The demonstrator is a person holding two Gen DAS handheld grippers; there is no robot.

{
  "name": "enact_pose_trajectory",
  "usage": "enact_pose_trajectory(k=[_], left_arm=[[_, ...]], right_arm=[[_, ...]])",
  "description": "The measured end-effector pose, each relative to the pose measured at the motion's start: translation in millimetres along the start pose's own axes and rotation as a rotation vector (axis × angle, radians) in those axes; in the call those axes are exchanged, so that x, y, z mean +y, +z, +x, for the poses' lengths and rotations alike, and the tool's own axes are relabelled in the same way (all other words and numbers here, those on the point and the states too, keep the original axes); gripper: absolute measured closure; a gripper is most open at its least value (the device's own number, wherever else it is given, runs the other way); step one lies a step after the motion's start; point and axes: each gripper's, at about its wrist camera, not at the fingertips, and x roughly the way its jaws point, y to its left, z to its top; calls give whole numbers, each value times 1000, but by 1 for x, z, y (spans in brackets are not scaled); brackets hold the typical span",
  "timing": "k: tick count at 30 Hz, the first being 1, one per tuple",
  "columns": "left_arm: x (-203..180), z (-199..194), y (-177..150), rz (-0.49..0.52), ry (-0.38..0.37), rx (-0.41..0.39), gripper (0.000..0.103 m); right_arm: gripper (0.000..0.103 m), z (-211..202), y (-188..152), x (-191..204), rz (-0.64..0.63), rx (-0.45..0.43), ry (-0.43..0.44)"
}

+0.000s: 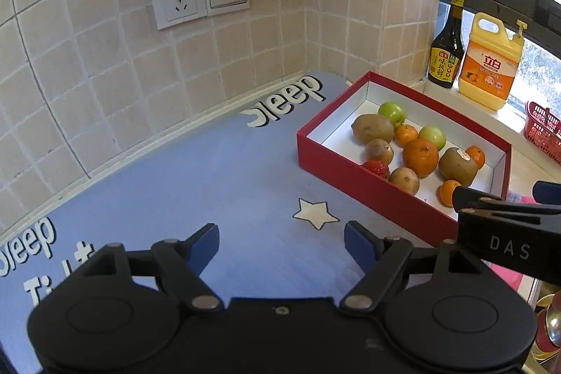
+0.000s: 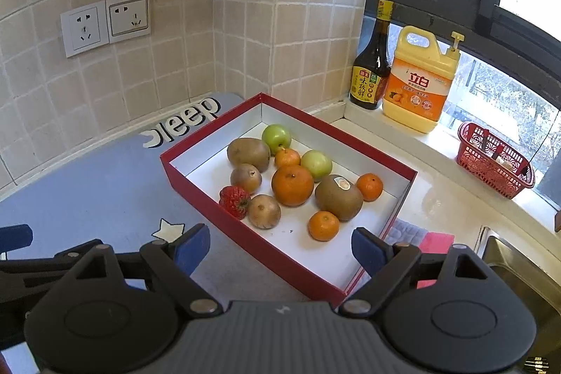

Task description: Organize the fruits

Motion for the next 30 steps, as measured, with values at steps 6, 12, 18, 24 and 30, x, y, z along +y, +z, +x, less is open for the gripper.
enact_pose_trajectory(k=[6,12,18,24,30], left_arm=[[1,2,0,-10,7,7,10],[6,7,0,-46,-7,26,10],[6,11,-1,-42,7,30,10],[7,14,-1,-37,11,37,10],[7,16,0,-40,17,43,10]], right_arm=[[13,3,2,1,-8,6,5],[14,7,2,3,-11,13,14],[13,11,3,6,-18,23,13],[13,13,3,6,-22,29,9],[14,17,3,5,-21,36,13]])
